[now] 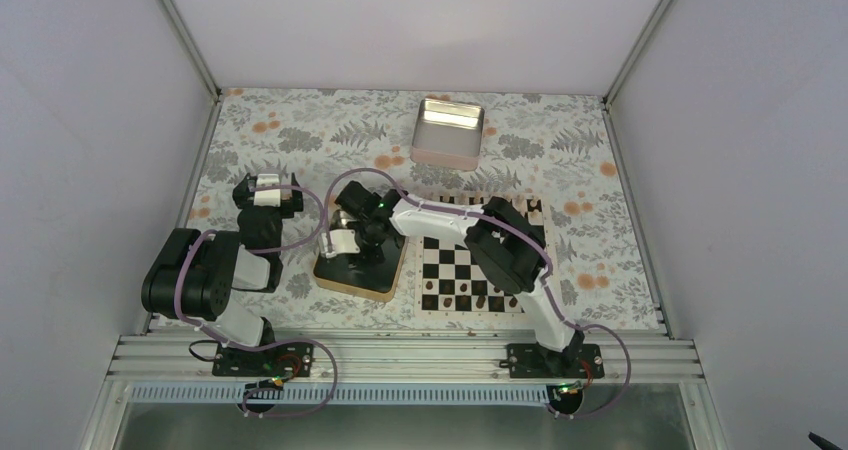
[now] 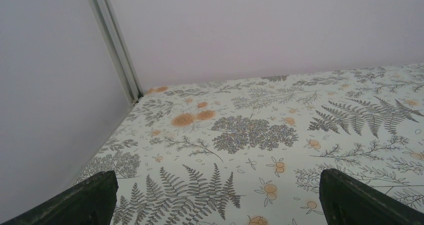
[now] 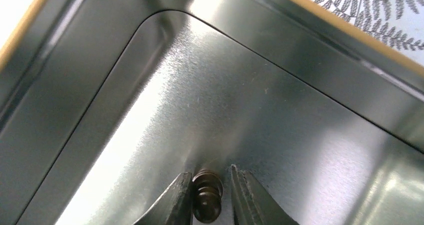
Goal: Set up the chess pieces on the board
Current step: Pick up the chess piece from the storage box, then place the chess piece on the chessboard.
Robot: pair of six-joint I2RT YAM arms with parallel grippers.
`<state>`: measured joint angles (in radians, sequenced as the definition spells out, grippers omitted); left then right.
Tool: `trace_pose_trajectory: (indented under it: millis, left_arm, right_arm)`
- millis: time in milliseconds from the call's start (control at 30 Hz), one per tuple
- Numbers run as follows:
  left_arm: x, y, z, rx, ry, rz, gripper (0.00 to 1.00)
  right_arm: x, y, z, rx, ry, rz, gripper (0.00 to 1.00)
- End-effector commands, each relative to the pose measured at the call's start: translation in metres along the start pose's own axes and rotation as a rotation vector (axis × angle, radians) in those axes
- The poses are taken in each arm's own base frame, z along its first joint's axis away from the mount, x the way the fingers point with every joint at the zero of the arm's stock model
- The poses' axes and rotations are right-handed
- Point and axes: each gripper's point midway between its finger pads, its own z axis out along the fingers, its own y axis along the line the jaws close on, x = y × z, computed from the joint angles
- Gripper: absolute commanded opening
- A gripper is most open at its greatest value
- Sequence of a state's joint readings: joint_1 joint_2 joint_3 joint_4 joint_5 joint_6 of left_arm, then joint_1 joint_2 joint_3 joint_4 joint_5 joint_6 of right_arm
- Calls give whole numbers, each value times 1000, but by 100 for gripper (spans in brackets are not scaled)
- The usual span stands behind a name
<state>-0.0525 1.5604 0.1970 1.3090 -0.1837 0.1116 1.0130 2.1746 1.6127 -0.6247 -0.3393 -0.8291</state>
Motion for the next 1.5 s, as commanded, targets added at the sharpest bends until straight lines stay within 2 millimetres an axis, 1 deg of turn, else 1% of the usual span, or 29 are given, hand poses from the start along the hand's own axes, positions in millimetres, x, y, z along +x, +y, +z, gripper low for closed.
trace_pose_trajectory:
  millis: [0,100,167,200,267,333,400,467,500,533,567,633,700,733,833,900,967,1067,1100,1200,1333,1400,1467]
  left_arm:
    - [-11,-3,0,14,-47,-10,100]
    - [-10,-3,0,14,-44,-9,100]
    - [-10,-3,0,14,-44,-10,100]
    - [-10,-3,0,14,-44,-10,100]
    - [-10,-2,0,12,-44,-9,100]
    - [-10,-2,0,13,-44,-10,100]
    - [-10,-2,0,13,-45,-10,100]
    - [-11,-2,0,12,-45,-10,100]
    - [-11,-2,0,13,-45,-10,100]
    - [-10,-2,0,12,-44,-9,100]
    - [-11,-2,0,13,-45,-11,100]
    - [-11,-2,0,12,-44,-11,100]
    - [-10,-2,0,13,-44,-11,100]
    - [-10,-2,0,14,-43,-11,100]
    - [-11,-2,0,13,-44,-10,100]
    - [-10,-2,1,13,-44,-12,100]
    - [-10,-2,0,13,-43,-11,100]
    - [-10,-2,0,13,-44,-10,100]
    - [-10,-2,0,14,-43,-11,100]
    - [-11,-2,0,14,-45,-11,100]
    - [-10,-2,0,14,-44,-11,100]
    - [-10,-2,0,12,-43,-11,100]
    - [-10,-2,0,13,-44,-11,100]
  right_arm:
    - [-4,-1,4,-16,-9,5,17]
    - [-5,-3,1,-7,-9,10,11]
    - [-10,-4,-9,13,-16,8,9]
    - [-14,-7,-22,38,-27,2,8]
    - [-16,-12,-46,81,-36,6,7]
    - [-16,-18,-80,124,-43,26,7]
    - [-6,-28,-119,200,-38,59,7]
    - [14,-36,-161,290,-24,104,8]
    - [32,-39,-179,328,-5,138,8]
    - [54,-39,-194,357,23,182,8]
    - [72,-39,-220,404,30,217,8]
    - [121,-32,-251,466,76,301,9]
    - [173,-19,-276,526,119,387,9]
    - [193,-7,-285,533,132,425,8]
    - [247,41,-293,541,194,513,9]
    - [274,72,-289,543,240,539,9]
    - [296,99,-279,525,280,570,9]
    - [321,133,-256,463,308,630,9]
    - [329,147,-243,427,321,645,9]
    - [341,166,-225,395,320,643,9]
    - [343,182,-202,337,290,630,10]
    - [347,184,-196,327,292,635,10]
    - [347,183,-194,316,286,644,10]
